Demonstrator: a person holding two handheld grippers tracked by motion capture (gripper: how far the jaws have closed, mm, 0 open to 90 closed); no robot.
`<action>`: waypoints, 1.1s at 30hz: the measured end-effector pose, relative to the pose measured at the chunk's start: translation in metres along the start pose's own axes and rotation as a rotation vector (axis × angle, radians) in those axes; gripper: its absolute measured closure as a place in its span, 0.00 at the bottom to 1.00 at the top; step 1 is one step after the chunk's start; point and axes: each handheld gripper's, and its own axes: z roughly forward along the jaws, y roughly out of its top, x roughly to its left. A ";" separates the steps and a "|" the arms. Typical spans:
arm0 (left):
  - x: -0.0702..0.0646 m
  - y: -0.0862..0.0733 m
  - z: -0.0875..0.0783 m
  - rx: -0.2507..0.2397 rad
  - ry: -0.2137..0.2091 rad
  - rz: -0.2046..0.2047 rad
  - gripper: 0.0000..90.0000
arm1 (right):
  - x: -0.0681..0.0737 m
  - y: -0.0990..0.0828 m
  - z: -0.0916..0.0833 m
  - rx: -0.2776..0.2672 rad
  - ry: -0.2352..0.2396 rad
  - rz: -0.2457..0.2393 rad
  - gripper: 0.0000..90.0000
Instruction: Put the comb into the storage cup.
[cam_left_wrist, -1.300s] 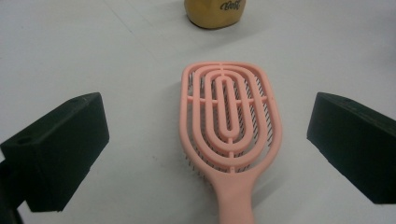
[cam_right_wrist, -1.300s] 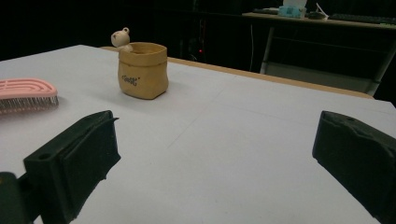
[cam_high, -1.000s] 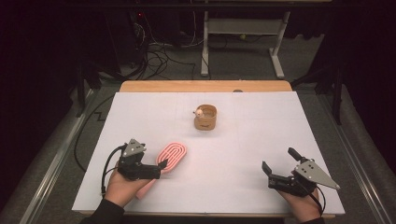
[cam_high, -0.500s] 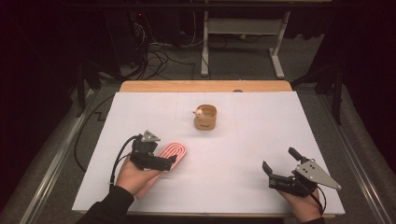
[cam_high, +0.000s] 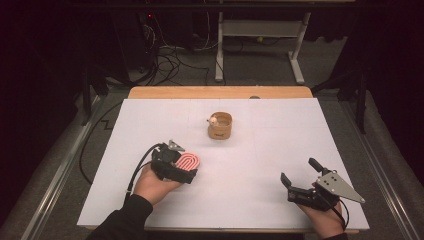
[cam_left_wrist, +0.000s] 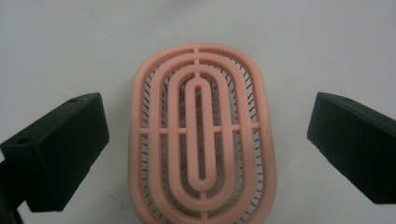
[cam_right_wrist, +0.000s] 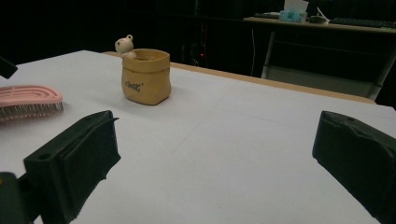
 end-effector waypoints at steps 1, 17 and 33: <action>0.000 0.001 0.002 0.015 0.007 0.000 0.00 | 0.000 0.000 0.000 0.000 0.000 -0.001 0.01; 0.003 0.003 0.012 0.101 0.001 -0.022 0.00 | -0.001 0.001 -0.001 -0.004 -0.003 0.002 0.01; 0.003 0.003 0.014 0.131 -0.009 -0.009 0.14 | -0.001 0.000 -0.001 -0.002 -0.003 0.005 0.01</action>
